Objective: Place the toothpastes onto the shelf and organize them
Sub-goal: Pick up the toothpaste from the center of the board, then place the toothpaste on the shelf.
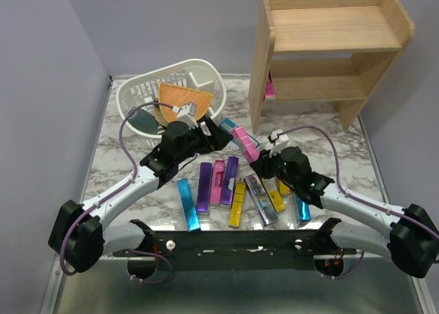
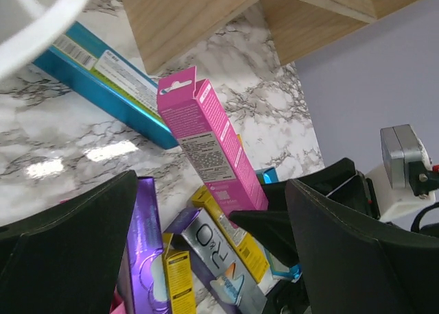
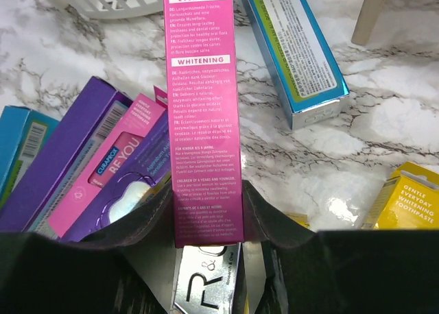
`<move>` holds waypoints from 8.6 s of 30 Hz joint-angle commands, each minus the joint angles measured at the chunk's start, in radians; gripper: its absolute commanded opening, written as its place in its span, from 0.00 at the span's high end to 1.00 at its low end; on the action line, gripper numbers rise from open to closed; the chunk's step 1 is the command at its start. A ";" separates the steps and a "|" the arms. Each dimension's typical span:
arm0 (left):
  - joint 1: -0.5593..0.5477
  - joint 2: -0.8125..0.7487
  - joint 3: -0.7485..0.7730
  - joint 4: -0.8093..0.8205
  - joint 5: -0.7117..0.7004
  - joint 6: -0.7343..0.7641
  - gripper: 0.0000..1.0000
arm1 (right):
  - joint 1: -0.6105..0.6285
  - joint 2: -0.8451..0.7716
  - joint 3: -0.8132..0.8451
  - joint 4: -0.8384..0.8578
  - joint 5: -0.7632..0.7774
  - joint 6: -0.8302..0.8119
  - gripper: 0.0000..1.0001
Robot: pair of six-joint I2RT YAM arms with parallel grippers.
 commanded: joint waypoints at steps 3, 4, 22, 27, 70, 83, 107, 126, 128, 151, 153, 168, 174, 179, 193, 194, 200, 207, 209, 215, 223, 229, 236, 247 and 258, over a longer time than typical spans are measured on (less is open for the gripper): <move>-0.086 0.135 0.057 0.188 -0.135 -0.078 0.01 | 0.008 -0.069 -0.053 0.141 -0.053 0.044 0.61; -0.094 0.149 0.060 0.201 -0.142 -0.099 0.01 | 0.008 -0.072 -0.057 0.147 -0.057 0.045 0.61; -0.146 0.338 0.029 0.441 -0.197 -0.286 0.23 | 0.008 -0.097 -0.092 0.190 -0.077 0.088 0.60; -0.152 0.336 0.018 0.458 -0.191 -0.309 0.35 | 0.008 -0.101 -0.096 0.192 -0.065 0.087 0.60; 0.012 -0.073 -0.390 1.022 -0.142 -0.356 0.74 | -0.181 -0.065 -0.193 0.782 -0.689 0.525 0.00; -0.016 -0.077 -0.359 1.070 -0.125 -0.383 0.74 | -0.181 0.080 -0.123 0.991 -0.763 0.631 0.05; -0.059 0.048 -0.307 1.198 -0.068 -0.418 0.74 | -0.181 0.116 -0.121 1.114 -0.766 0.694 0.43; -0.039 -0.232 -0.224 0.538 -0.163 -0.087 0.01 | -0.181 -0.199 -0.049 0.327 -0.549 0.310 0.61; -0.039 -0.289 -0.189 0.318 -0.220 0.023 0.01 | -0.181 -0.261 -0.011 0.222 -0.482 0.236 0.61; 0.073 -0.396 0.143 -0.328 -0.470 0.576 0.01 | -0.191 -0.138 0.419 -0.280 0.466 -0.157 0.61; 0.096 -0.399 0.132 -0.335 -0.467 0.574 0.01 | -0.204 -0.074 0.448 -0.242 0.461 -0.200 0.61; 0.112 -0.503 0.071 -0.296 -0.541 0.645 0.01 | -0.363 0.201 0.499 0.103 0.179 -0.269 0.61; 0.125 -0.506 0.074 -0.297 -0.524 0.639 0.01 | -0.372 0.293 0.531 0.157 0.159 -0.272 0.60; 0.147 -0.526 0.075 -0.302 -0.505 0.632 0.01 | -0.379 0.345 0.560 0.166 0.142 -0.261 0.60; 0.164 -0.526 0.063 -0.296 -0.485 0.625 0.01 | -0.392 0.386 0.592 0.166 0.121 -0.231 0.53; 0.164 -0.526 0.063 -0.296 -0.487 0.625 0.01 | -0.394 0.386 0.591 0.163 0.122 -0.226 0.52; 0.167 -0.514 0.064 -0.297 -0.481 0.625 0.01 | -0.399 0.353 0.575 0.131 0.121 -0.183 0.45; 0.167 -0.506 0.064 -0.302 -0.478 0.625 0.01 | -0.403 0.285 0.565 0.091 0.127 -0.136 0.42; 0.167 -0.503 0.064 -0.300 -0.476 0.623 0.01 | -0.408 0.250 0.556 0.088 0.138 -0.107 0.42; 0.168 -0.500 0.064 -0.302 -0.476 0.623 0.01 | -0.471 0.199 0.530 0.083 0.067 0.051 0.41; 0.170 -0.494 0.063 -0.303 -0.476 0.623 0.01 | -0.576 0.263 0.471 0.199 -0.088 0.269 0.41; 0.170 -0.486 0.064 -0.303 -0.475 0.626 0.01 | -0.604 0.331 0.474 0.278 -0.177 0.341 0.42; 0.170 -0.480 0.063 -0.305 -0.469 0.626 0.01 | -0.609 0.408 0.532 0.302 -0.234 0.384 0.42; 0.172 -0.480 0.061 -0.303 -0.461 0.628 0.01 | -0.610 0.498 0.586 0.278 -0.277 0.403 0.48; 0.172 -0.478 0.061 -0.302 -0.452 0.629 0.01 | -0.610 0.531 0.585 0.305 -0.418 0.414 0.56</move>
